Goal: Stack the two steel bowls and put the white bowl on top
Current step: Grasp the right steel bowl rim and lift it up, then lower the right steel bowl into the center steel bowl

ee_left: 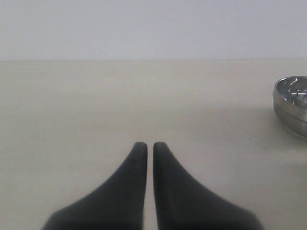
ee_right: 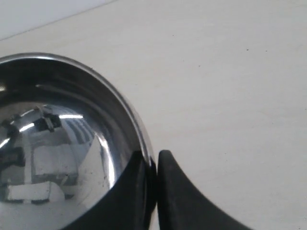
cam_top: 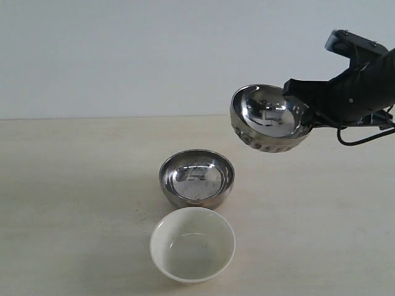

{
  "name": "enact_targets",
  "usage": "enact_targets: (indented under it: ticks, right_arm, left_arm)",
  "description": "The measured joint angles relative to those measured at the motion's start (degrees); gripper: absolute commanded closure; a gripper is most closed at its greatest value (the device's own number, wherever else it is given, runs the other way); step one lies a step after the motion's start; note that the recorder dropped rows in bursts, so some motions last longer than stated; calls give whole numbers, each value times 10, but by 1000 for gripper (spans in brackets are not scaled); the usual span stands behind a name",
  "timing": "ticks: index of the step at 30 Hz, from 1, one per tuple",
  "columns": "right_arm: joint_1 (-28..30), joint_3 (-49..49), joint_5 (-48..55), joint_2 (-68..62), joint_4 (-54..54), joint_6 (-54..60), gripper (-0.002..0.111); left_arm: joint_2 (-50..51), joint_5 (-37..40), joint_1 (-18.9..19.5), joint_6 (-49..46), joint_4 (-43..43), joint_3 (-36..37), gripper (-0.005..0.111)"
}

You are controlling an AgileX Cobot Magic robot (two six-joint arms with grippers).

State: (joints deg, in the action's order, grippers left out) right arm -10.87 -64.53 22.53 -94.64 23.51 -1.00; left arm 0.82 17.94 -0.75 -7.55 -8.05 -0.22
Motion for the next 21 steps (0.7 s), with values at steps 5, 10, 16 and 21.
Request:
enact_targets:
  ticks: [5, 10, 16, 21]
  right_arm:
    - [-3, -8, 37, 8, -1, 15, 108]
    - [-38, -25, 52, 8, -4, 24, 108]
    - [-93, -63, 56, 7, -4, 17, 108]
    - [-132, -107, 84, -31, -2, 10, 108]
  left_arm:
    - [0, 0, 0, 0, 0, 0, 103]
    - [0, 0, 0, 0, 0, 0, 103]
    - [0, 0, 0, 0, 0, 0, 103]
    - [0, 0, 0, 0, 0, 0, 103]
